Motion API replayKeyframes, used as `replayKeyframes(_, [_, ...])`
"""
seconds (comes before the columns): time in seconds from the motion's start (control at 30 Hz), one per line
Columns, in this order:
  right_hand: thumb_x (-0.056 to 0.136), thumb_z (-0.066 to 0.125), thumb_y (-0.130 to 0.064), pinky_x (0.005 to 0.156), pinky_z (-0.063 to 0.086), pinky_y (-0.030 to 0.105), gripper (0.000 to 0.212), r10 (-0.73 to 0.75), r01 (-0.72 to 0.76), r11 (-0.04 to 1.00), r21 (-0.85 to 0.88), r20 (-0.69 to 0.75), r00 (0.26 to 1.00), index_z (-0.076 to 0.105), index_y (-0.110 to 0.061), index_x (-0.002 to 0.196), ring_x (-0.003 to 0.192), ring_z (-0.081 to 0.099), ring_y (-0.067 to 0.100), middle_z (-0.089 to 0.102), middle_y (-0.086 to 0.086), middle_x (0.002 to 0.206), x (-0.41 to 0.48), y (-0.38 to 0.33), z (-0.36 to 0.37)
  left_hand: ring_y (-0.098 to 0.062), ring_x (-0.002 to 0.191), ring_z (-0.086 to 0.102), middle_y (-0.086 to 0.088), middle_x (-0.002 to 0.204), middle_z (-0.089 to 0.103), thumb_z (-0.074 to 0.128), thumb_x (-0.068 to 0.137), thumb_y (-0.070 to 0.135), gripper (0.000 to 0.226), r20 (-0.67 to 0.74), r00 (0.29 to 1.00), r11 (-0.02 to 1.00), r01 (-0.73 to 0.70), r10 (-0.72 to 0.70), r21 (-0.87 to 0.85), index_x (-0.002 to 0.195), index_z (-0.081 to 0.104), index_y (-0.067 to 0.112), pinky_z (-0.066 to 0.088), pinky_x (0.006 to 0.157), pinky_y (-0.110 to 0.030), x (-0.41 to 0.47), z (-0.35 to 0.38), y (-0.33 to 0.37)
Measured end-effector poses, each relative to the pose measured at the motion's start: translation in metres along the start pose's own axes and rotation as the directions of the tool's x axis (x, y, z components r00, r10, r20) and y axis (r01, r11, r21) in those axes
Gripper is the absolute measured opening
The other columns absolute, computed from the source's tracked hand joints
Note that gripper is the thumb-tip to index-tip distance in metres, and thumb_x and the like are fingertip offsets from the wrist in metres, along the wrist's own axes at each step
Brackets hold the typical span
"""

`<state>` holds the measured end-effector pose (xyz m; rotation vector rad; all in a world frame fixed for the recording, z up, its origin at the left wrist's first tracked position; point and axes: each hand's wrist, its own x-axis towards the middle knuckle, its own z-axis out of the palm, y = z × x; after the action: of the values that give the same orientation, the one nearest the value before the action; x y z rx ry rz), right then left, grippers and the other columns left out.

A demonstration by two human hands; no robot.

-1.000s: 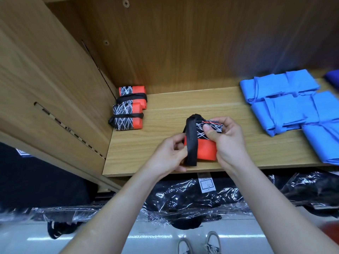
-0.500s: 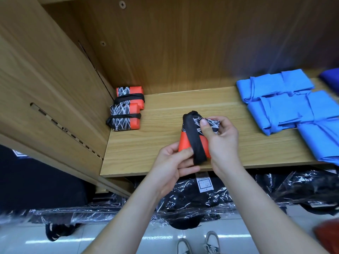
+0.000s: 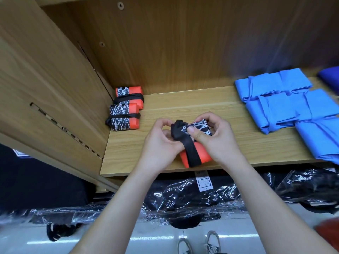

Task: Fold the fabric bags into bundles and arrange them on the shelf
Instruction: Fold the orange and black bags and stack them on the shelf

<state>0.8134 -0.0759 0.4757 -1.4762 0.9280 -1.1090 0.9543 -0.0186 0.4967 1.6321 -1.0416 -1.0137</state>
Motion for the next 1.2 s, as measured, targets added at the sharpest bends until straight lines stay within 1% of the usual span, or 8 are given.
replayKeyframes(0.23, [0.083, 0.065, -0.025, 0.077, 0.045, 0.033, 0.006, -0.014, 0.123, 0.924, -0.363, 0.288, 0.957, 0.06, -0.022, 0.083, 0.077, 0.058, 0.014, 0.066, -0.003, 0.079, 0.007, -0.006, -0.011, -0.021, 0.063, 0.056, 0.005, 0.069, 0.065, 0.058, 0.059, 0.013, 0.039, 0.13, 0.991, 0.931, -0.059, 0.013, 0.36, 0.095, 0.053, 0.028, 0.044, 0.06, -0.033, 0.005, 0.013, 0.021])
replayKeyframes(0.37, [0.1, 0.039, -0.047, 0.07, 0.041, 0.034, 0.046, 0.031, 0.145, 0.893, -0.425, 0.381, 0.924, 0.054, -0.006, 0.086, 0.07, 0.051, 0.016, 0.059, 0.008, 0.075, 0.002, -0.01, -0.015, -0.019, 0.062, 0.051, -0.008, 0.069, 0.06, 0.057, 0.043, 0.003, 0.052, 0.218, 0.965, 0.983, 0.113, -0.143, 0.144, 0.093, 0.06, 0.018, 0.039, 0.064, -0.029, 0.009, 0.009, 0.022])
replayKeyframes(0.5, [0.085, 0.028, -0.065, 0.071, 0.042, 0.025, 0.055, 0.167, 0.112, 0.88, -0.461, 0.522, 0.837, 0.044, -0.014, 0.096, 0.075, 0.053, 0.007, 0.056, 0.0, 0.079, 0.004, -0.025, -0.015, -0.015, 0.064, 0.05, 0.006, 0.062, 0.059, 0.055, 0.047, 0.0, 0.047, 0.21, 0.956, 0.978, 0.198, -0.208, 0.065, 0.091, 0.051, 0.015, 0.038, 0.06, -0.025, 0.004, 0.019, 0.019])
replayKeyframes(0.6, [0.082, 0.038, -0.063, 0.068, 0.04, 0.014, 0.052, 0.181, 0.034, 0.911, -0.411, 0.474, 0.862, 0.042, -0.024, 0.116, 0.071, 0.053, -0.007, 0.055, -0.013, 0.082, 0.009, -0.025, -0.017, -0.016, 0.067, 0.055, 0.006, 0.062, 0.063, 0.05, 0.043, 0.001, 0.054, 0.182, 0.959, 0.964, 0.239, -0.216, -0.114, 0.095, 0.054, 0.016, 0.04, 0.06, -0.025, 0.004, 0.023, 0.016])
replayKeyframes(0.73, [0.073, 0.058, -0.075, 0.085, 0.047, 0.025, 0.052, 0.188, -0.093, 0.955, -0.281, 0.337, 0.922, 0.05, -0.047, 0.116, 0.092, 0.06, 0.006, 0.063, -0.006, 0.1, 0.014, -0.013, -0.031, -0.013, 0.073, 0.064, 0.0, 0.081, 0.071, 0.055, 0.055, -0.007, 0.055, 0.006, 0.98, 0.894, 0.185, -0.2, -0.407, 0.106, 0.061, 0.012, 0.049, 0.062, -0.023, 0.006, 0.017, 0.016])
replayKeyframes(0.87, [0.068, 0.079, -0.04, 0.088, 0.048, 0.016, 0.049, 0.129, -0.068, 0.981, -0.183, 0.347, 0.929, 0.058, -0.037, 0.113, 0.094, 0.063, 0.001, 0.068, -0.01, 0.107, 0.004, -0.012, -0.027, -0.023, 0.09, 0.065, -0.009, 0.101, 0.069, 0.047, 0.074, -0.02, 0.056, -0.036, 0.976, 0.864, 0.172, -0.214, -0.473, 0.121, 0.056, 0.011, 0.05, 0.078, -0.037, -0.002, 0.019, 0.011])
replayKeyframes(1.07, [0.076, 0.081, -0.018, 0.088, 0.051, 0.025, 0.033, 0.133, -0.052, 0.969, -0.242, 0.332, 0.934, 0.067, -0.03, 0.104, 0.091, 0.066, 0.006, 0.072, -0.009, 0.098, 0.007, -0.01, -0.039, -0.026, 0.1, 0.068, -0.013, 0.114, 0.066, 0.086, 0.057, 0.011, 0.071, 0.331, 0.942, 0.982, 0.113, -0.058, -0.148, 0.118, 0.061, 0.036, 0.054, 0.09, -0.034, -0.002, -0.011, 0.004])
replayKeyframes(1.2, [0.077, 0.079, -0.008, 0.081, 0.049, 0.025, 0.039, 0.149, 0.032, 0.917, -0.397, 0.416, 0.897, 0.063, -0.027, 0.107, 0.08, 0.06, 0.006, 0.068, -0.005, 0.091, 0.013, -0.017, -0.035, -0.009, 0.101, 0.066, 0.007, 0.111, 0.069, 0.085, 0.072, 0.027, 0.061, 0.265, 0.963, 0.958, -0.122, 0.051, 0.259, 0.126, 0.058, 0.029, 0.049, 0.092, -0.021, 0.002, -0.007, 0.009])
